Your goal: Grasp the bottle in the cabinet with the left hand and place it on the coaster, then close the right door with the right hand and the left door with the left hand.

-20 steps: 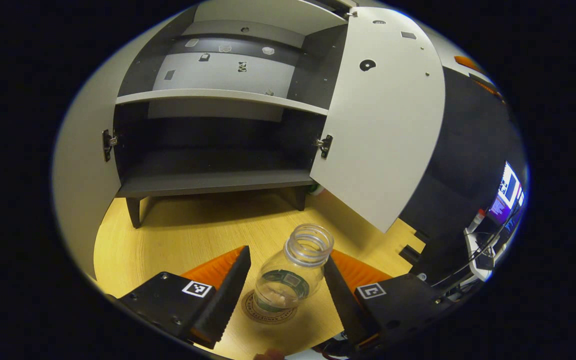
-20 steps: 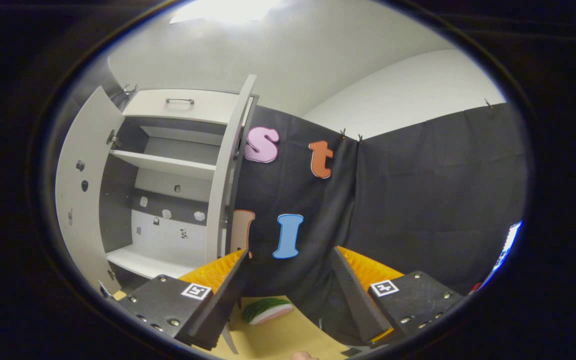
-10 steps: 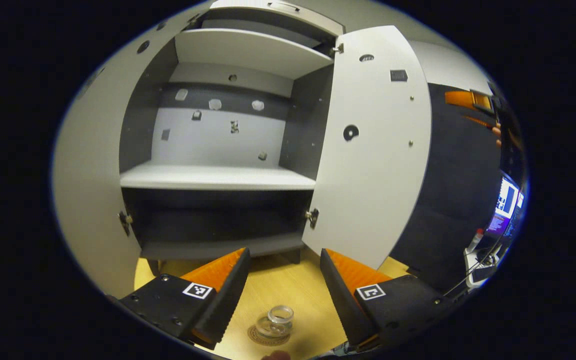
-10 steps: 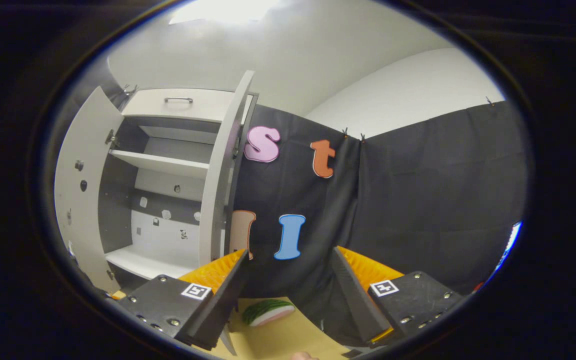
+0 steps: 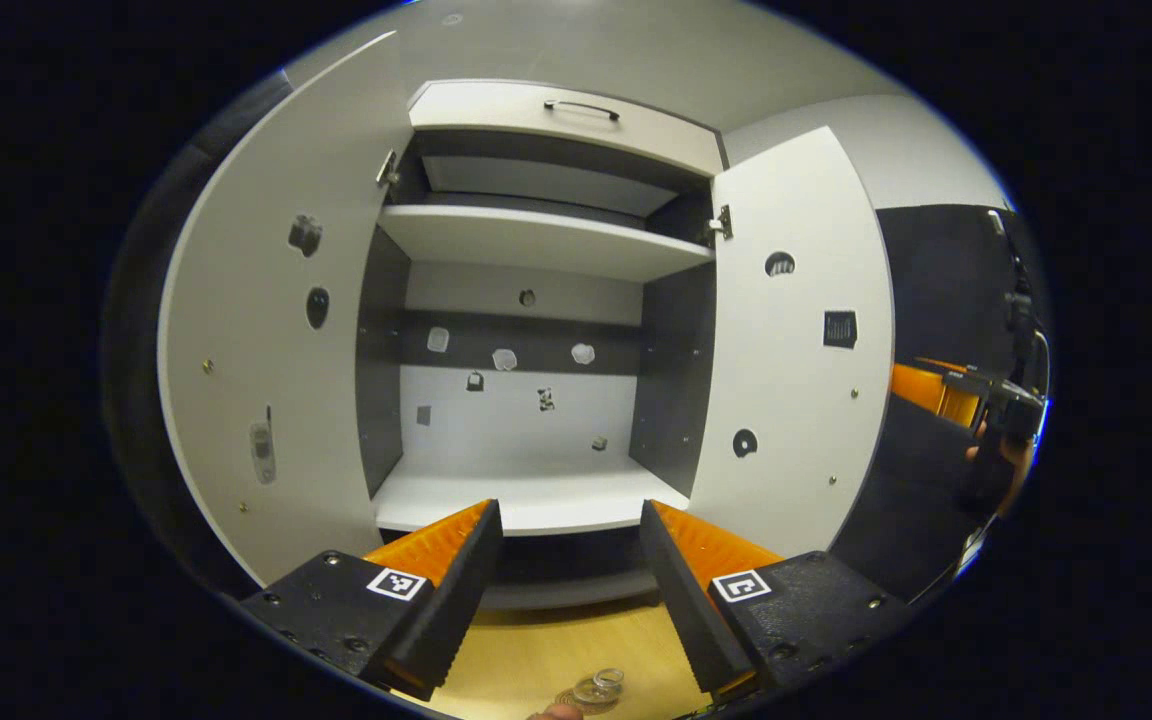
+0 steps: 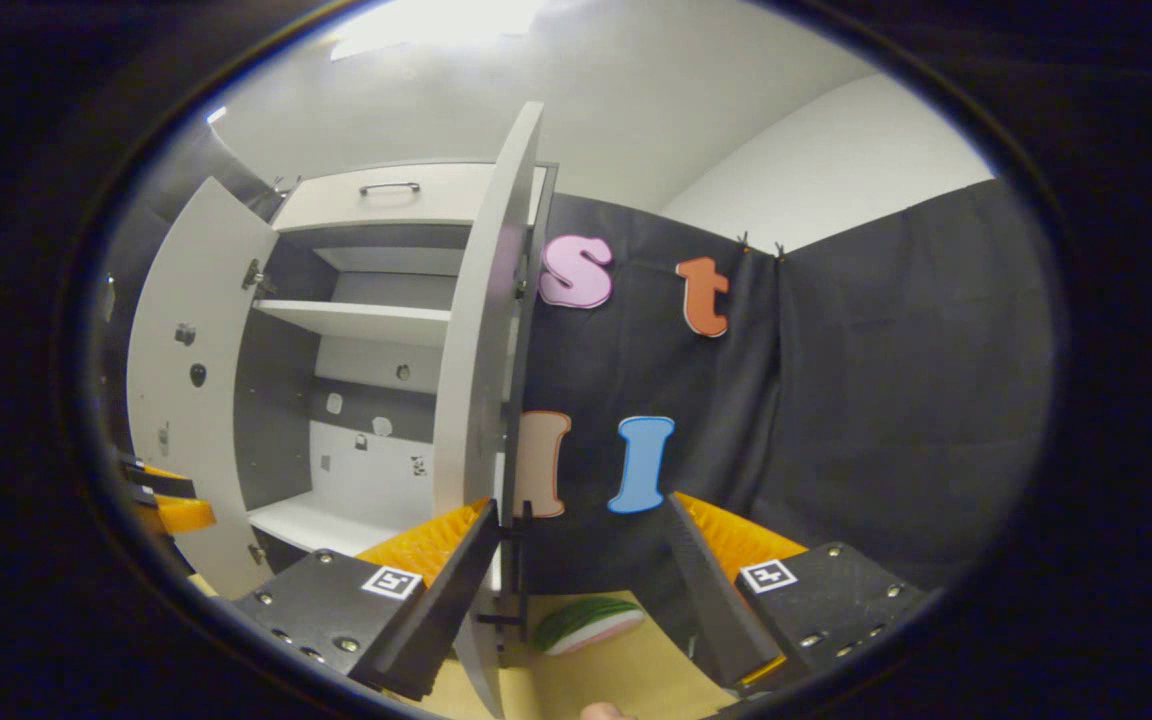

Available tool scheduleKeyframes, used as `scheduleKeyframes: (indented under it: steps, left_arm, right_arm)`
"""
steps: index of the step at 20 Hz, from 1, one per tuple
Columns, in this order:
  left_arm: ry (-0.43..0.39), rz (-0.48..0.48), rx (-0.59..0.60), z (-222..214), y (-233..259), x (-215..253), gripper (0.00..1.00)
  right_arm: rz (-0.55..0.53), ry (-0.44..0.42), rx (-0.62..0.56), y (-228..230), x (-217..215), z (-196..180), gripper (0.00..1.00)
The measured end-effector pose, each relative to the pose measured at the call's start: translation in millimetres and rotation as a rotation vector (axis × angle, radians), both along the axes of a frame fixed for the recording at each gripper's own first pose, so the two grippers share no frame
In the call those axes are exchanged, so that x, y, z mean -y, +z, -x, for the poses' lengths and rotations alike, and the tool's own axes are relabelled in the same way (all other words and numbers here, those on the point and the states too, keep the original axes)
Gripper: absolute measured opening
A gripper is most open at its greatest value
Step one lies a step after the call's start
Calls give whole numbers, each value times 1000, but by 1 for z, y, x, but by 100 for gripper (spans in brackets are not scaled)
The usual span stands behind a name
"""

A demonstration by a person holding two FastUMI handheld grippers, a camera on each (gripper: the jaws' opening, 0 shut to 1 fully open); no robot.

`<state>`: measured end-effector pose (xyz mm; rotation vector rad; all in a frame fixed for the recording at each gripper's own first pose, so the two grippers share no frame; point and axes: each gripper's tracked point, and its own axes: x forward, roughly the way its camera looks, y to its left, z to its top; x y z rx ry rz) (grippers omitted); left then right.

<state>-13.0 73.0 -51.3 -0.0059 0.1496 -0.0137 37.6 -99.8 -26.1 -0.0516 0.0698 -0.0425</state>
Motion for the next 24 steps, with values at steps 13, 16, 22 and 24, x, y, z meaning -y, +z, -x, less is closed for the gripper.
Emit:
scheduleKeyframes:
  steps: [13, 16, 22, 24]
  left_arm:
    - [179, 6, 47, 25, 28, -61, 88]
    - [211, -6, 51, 35, 31, -73, 88]
    - [287, -27, 68, 56, 41, -96, 84]
    - [313, -39, 70, 68, 42, -107, 89]
  right_arm:
    - [-137, 281, -47, -15, -91, -19, 95]
    - [-145, 307, -61, -20, -106, -28, 95]
    - [-172, 354, -80, -35, -145, -45, 95]
    - [-179, 362, -85, -39, -161, -53, 97]
